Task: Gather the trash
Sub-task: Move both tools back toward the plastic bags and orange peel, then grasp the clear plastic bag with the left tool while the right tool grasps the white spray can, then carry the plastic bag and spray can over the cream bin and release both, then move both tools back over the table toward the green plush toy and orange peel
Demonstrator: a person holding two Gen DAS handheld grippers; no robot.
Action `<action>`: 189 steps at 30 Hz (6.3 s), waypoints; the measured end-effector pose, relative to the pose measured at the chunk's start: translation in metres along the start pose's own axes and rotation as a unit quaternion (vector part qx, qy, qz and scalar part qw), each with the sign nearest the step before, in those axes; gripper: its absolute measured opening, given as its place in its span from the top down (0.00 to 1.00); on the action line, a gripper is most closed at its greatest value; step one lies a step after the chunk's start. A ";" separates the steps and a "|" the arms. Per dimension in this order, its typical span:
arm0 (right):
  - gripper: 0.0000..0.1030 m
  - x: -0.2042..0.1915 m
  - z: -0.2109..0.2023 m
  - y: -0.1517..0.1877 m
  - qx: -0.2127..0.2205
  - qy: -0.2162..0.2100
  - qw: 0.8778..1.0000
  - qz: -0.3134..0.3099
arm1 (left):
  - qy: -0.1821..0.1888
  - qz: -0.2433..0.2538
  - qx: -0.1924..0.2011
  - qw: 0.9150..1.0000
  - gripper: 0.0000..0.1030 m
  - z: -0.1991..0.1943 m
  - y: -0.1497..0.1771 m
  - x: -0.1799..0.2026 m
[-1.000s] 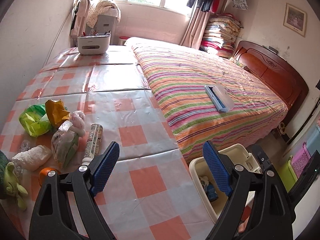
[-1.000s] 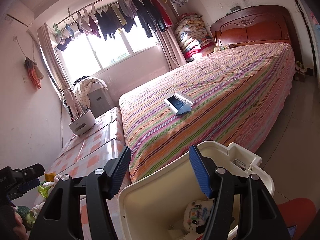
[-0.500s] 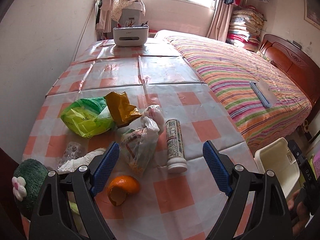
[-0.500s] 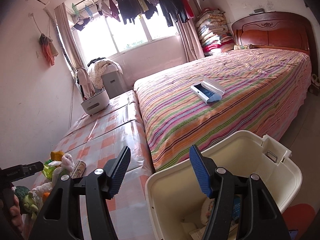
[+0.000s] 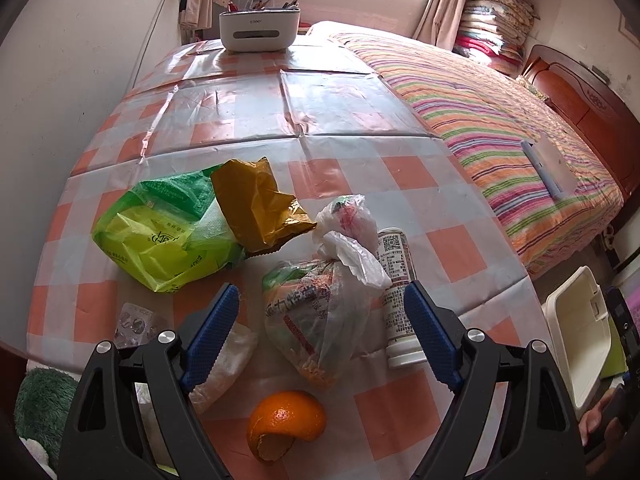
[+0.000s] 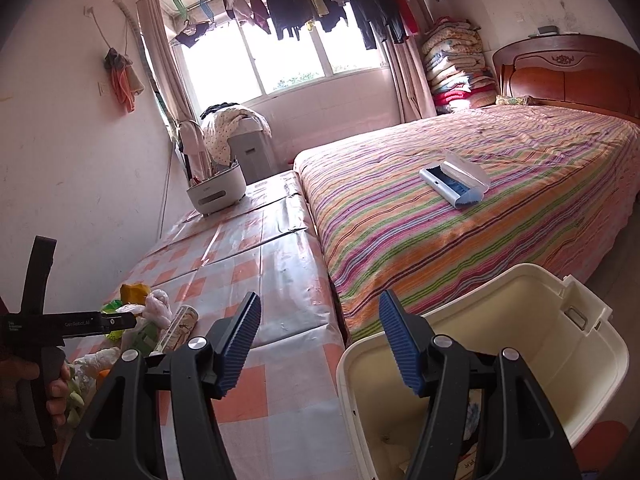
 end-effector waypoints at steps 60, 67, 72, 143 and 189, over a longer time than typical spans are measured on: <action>0.71 -0.164 0.153 0.059 -0.247 -0.102 0.953 -0.141 | 0.027 -0.100 0.106 0.989 0.55 -0.084 0.002 -0.025; 0.72 -0.135 0.129 0.050 -0.223 -0.093 0.963 -0.122 | 0.041 -0.087 0.106 0.990 0.55 -0.083 0.001 -0.009; 0.72 -0.109 0.110 0.041 -0.211 -0.086 0.968 -0.103 | 0.055 -0.074 0.105 0.990 0.55 -0.083 0.003 0.009; 0.71 0.116 -0.025 -0.011 -0.028 0.097 0.988 0.117 | 0.174 0.096 0.027 0.980 0.55 -0.053 0.039 0.249; 0.55 0.135 -0.048 -0.023 0.047 0.102 0.978 0.175 | 0.184 0.107 0.026 0.977 0.28 -0.045 0.056 0.270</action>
Point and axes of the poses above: each gripper's, at about its wrist camera, not at the fingertips, and z roughly the way its jaws point, x to its right, y to its underside, the point moved 2 cm from there along z, roughly the way its jaws point, and after that the axes turned 5 degrees about x, right-handed, at the moved point
